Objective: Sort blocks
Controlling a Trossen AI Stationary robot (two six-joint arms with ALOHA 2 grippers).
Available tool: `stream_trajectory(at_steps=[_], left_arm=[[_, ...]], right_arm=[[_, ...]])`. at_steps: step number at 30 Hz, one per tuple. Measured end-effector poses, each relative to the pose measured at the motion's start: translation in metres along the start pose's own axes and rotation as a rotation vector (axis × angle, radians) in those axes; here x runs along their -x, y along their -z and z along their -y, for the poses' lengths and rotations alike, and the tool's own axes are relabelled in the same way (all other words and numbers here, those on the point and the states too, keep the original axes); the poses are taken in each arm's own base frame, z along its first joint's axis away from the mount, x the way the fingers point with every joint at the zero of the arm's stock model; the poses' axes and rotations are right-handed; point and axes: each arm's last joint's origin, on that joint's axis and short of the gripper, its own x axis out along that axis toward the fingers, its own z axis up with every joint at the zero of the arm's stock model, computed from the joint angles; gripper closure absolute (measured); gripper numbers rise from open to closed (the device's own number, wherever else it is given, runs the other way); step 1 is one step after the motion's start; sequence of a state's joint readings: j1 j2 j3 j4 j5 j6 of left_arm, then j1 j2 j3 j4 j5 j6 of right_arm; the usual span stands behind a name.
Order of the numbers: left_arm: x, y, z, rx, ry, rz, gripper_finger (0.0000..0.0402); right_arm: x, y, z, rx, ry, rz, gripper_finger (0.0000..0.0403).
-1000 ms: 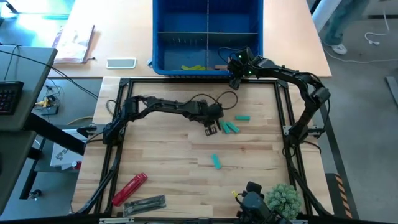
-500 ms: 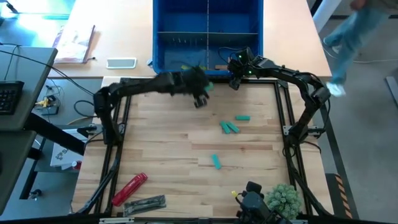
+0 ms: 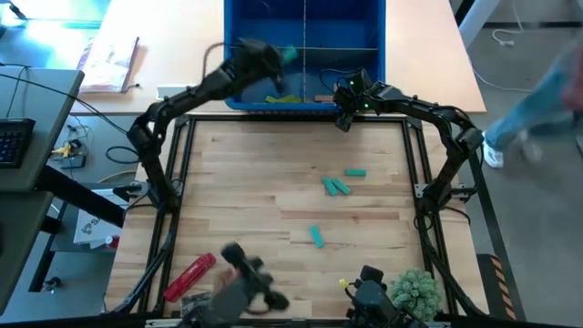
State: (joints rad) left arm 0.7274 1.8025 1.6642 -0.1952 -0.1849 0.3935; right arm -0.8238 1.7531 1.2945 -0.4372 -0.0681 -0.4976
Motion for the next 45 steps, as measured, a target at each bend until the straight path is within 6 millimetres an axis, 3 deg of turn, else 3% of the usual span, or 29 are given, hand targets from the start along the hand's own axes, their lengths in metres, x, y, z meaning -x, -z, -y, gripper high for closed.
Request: stream_trajectory(at_steps=[6,11,19,28,33,37,40,45], left_arm=[[-0.019,0.003,-0.055,0.100,-0.216,0.245,0.0344],[-0.041,0.028,-0.077,0.117,-0.299,0.207,0.0344],[-0.076,0.052,-0.110,0.171,-0.449,0.230,0.0344],[-0.087,0.067,-0.115,0.151,-0.545,0.139,0.0237],[-0.079,0.060,-0.115,0.141,-0.620,0.085,0.0219],[-0.068,0.050,-0.107,0.074,-0.462,0.045,0.0220],[-0.044,0.030,-0.099,0.101,-0.319,0.090,0.0222],[0.017,-0.001,-0.082,0.151,0.006,0.260,0.0226]], right_arm=[[0.000,0.000,0.000,0.000,0.000,0.001,0.0208],[0.000,0.000,0.000,0.000,0.001,0.000,0.0208],[0.000,0.000,0.000,0.000,0.001,0.001,0.0208],[0.000,0.000,0.000,0.000,0.002,0.001,0.0208],[0.000,0.000,0.000,0.000,0.002,0.001,0.0208],[0.000,0.000,0.000,0.000,0.002,0.001,0.0208],[0.000,0.000,0.000,0.000,0.001,0.001,0.0208],[0.000,0.000,0.000,0.000,0.002,0.001,0.0208]])
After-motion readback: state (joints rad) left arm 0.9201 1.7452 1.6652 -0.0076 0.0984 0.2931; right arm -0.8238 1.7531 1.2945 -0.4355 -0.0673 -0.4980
